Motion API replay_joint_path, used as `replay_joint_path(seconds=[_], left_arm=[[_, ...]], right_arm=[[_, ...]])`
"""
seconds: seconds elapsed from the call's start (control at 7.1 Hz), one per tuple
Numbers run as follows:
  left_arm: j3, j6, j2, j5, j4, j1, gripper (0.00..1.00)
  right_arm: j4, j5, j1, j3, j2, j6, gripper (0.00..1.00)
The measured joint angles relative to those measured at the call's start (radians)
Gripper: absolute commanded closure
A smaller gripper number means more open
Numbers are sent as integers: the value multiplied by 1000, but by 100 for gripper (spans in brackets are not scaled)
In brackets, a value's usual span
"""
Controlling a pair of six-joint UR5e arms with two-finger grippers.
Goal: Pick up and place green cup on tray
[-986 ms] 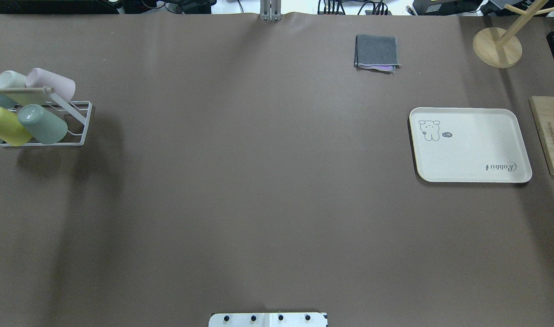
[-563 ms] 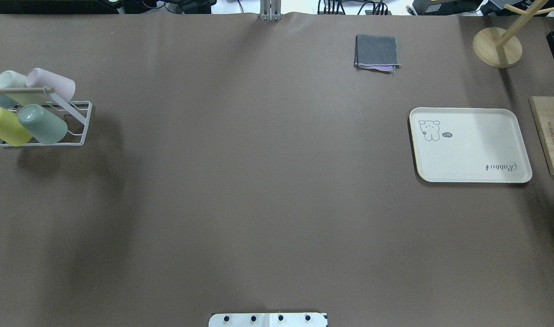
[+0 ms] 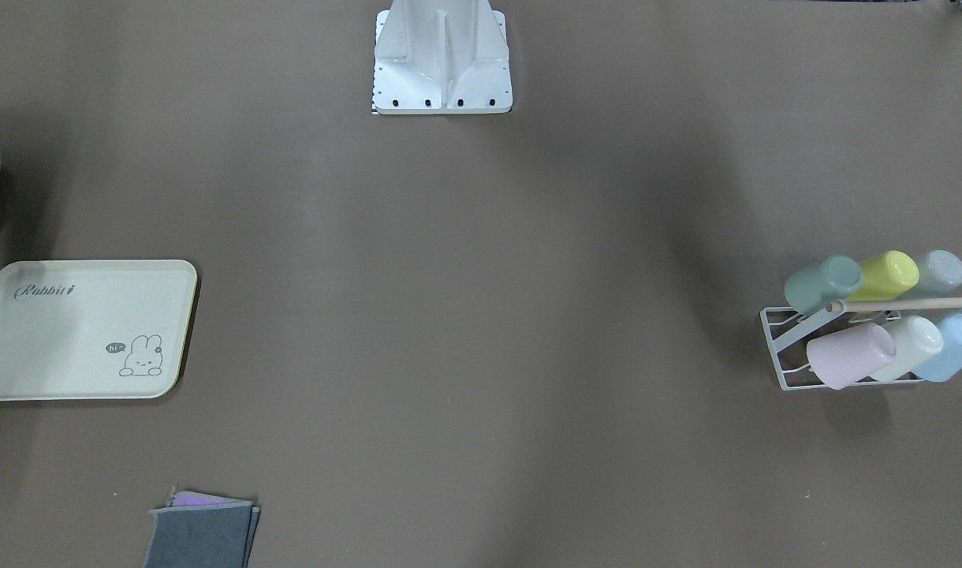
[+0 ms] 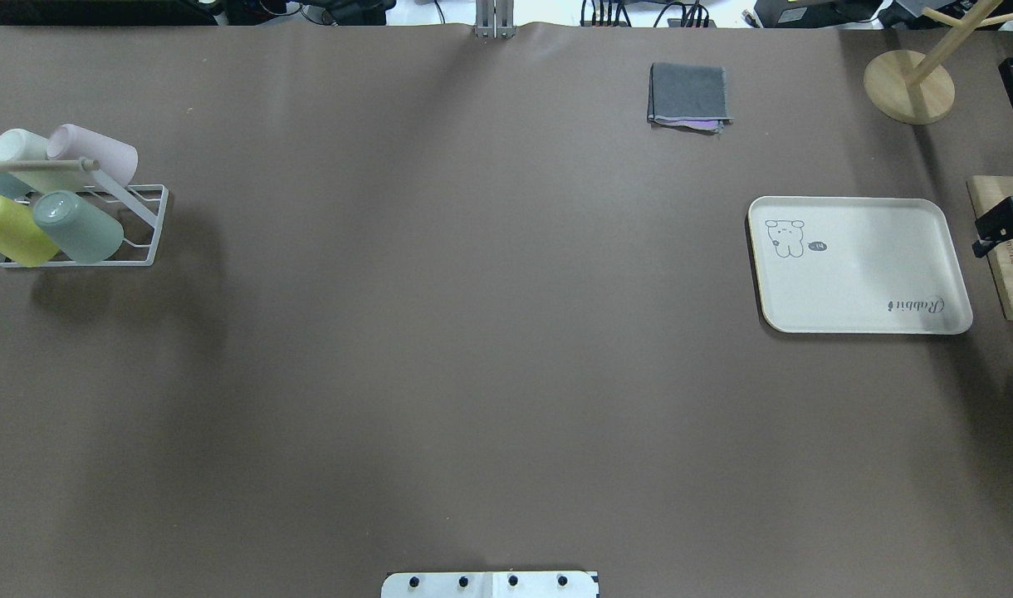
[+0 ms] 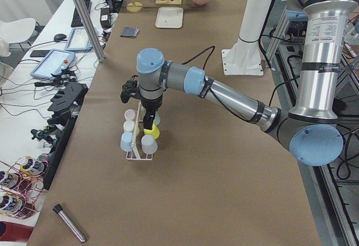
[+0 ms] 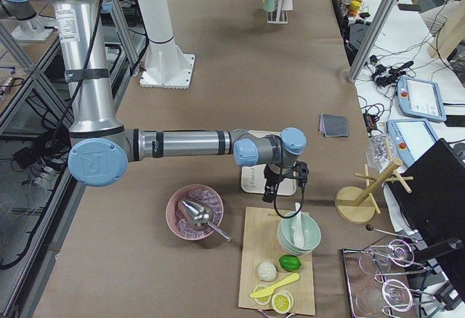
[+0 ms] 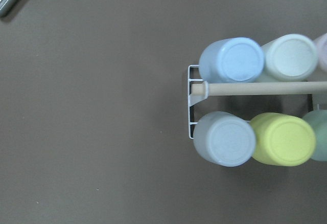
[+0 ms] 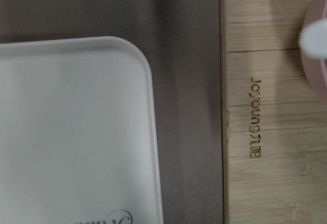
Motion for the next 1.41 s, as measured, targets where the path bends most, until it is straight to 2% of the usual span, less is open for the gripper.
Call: replay_joint_path(seconds=[0.28,0.42,0.56,0.85,1.13,1.41], left_arm=[[-82,2,-20,73,4,134,2],[-126,40,-33,135,2,209,2],[-159,168,-36,195,-10,269,2],[-175,449,-39,315,-49,388,2],[-202,538,-39,559,-67,592,2],[-214,649,-22,815,-68,764,2]], right_arm=[[11,-18,-57,-42,46,27,6],[28,-19,-71,-61,55,33,14],[41,-18,-77,-73,57,35,19],[54,-15,-81,-93,55,34,22],[95,-19,-80,-107,50,36,27],[111,-21,-79,-113,45,37,36]])
